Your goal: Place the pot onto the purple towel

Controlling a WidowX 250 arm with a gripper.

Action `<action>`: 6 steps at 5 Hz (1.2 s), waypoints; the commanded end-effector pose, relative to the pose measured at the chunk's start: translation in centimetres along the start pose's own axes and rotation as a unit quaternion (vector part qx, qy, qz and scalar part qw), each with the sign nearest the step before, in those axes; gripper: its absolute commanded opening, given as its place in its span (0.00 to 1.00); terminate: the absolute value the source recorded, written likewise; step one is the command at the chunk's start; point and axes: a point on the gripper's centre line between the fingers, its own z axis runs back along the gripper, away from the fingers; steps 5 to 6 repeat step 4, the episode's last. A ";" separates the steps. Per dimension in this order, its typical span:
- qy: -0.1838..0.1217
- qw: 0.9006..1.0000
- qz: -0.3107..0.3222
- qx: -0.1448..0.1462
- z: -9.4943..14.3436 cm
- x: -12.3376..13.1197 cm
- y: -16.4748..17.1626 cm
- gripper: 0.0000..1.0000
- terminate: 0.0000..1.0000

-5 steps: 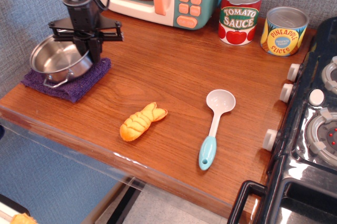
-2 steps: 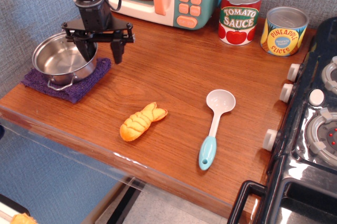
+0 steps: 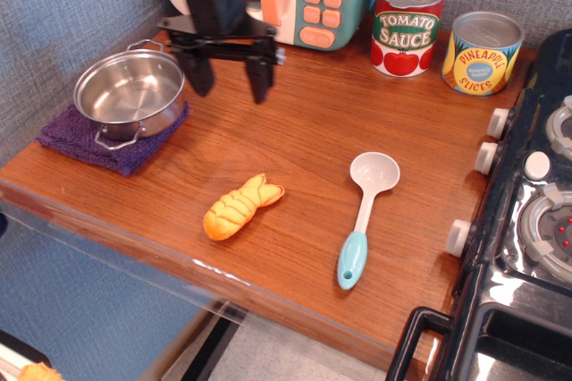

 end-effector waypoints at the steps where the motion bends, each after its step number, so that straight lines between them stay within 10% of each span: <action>1: -0.002 0.999 -0.029 0.021 1.4 -0.6 -3.5 1.00 0.00; 3: 0.006 0.999 -0.023 0.031 0.7 -1.0 -3.8 1.00 0.00; 4: 0.006 0.999 -0.023 0.031 0.7 -1.0 -3.8 1.00 1.00; 6: 0.006 0.999 -0.023 0.031 0.7 -1.0 -3.8 1.00 1.00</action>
